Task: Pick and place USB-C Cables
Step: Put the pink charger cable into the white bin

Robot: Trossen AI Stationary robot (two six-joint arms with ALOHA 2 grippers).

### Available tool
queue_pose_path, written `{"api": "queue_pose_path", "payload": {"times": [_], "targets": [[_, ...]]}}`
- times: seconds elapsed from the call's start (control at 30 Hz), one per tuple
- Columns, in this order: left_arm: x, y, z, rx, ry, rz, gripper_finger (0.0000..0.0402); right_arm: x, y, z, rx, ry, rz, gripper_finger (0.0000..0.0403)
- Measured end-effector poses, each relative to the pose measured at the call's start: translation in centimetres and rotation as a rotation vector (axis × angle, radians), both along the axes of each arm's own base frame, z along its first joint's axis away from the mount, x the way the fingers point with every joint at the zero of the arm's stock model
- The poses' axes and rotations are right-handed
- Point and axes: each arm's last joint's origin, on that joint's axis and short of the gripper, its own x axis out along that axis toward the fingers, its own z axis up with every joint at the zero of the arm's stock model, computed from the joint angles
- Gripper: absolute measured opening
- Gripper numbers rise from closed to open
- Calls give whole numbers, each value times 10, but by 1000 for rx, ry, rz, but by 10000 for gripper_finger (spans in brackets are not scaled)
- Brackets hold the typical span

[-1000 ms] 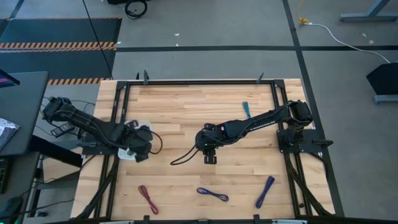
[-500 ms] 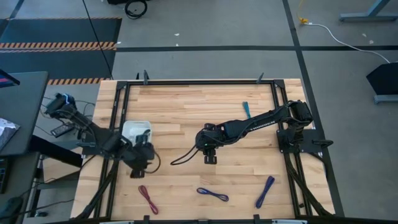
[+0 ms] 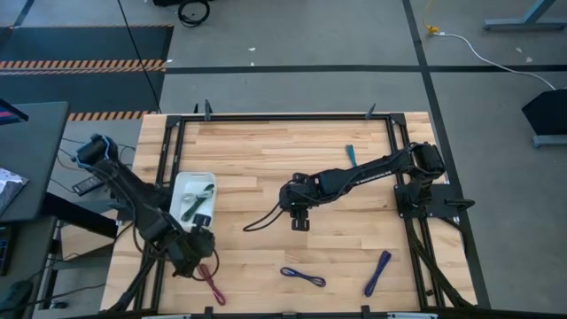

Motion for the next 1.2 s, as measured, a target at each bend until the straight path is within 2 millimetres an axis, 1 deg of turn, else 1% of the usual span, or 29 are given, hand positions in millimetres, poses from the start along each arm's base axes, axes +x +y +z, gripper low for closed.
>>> {"api": "queue_pose_path", "payload": {"times": [0.17,0.27,0.47,0.7,0.8,0.9,1.07,1.2], "targets": [[3,-13,-8,-17,-9,-23,181,1,-5,0,-19,-5,-38,168],[-1,-19,-13,-4,4,-47,181,1,-7,0,-11,-8,-64,168],[-7,-29,-22,-2,36,-33,181,1,-10,0,29,-21,-151,168],[-9,-43,-40,20,67,-16,181,0,-9,0,51,-7,-185,168],[-8,-46,-49,33,83,9,181,-3,-4,-2,73,26,-195,168],[-6,-49,-54,32,89,30,181,-8,5,-3,119,74,-179,168],[-2,-56,-53,-48,40,50,180,-19,24,-6,116,159,-137,168],[2,-64,-49,-133,-12,46,180,-23,38,-7,85,173,-103,168]]}}
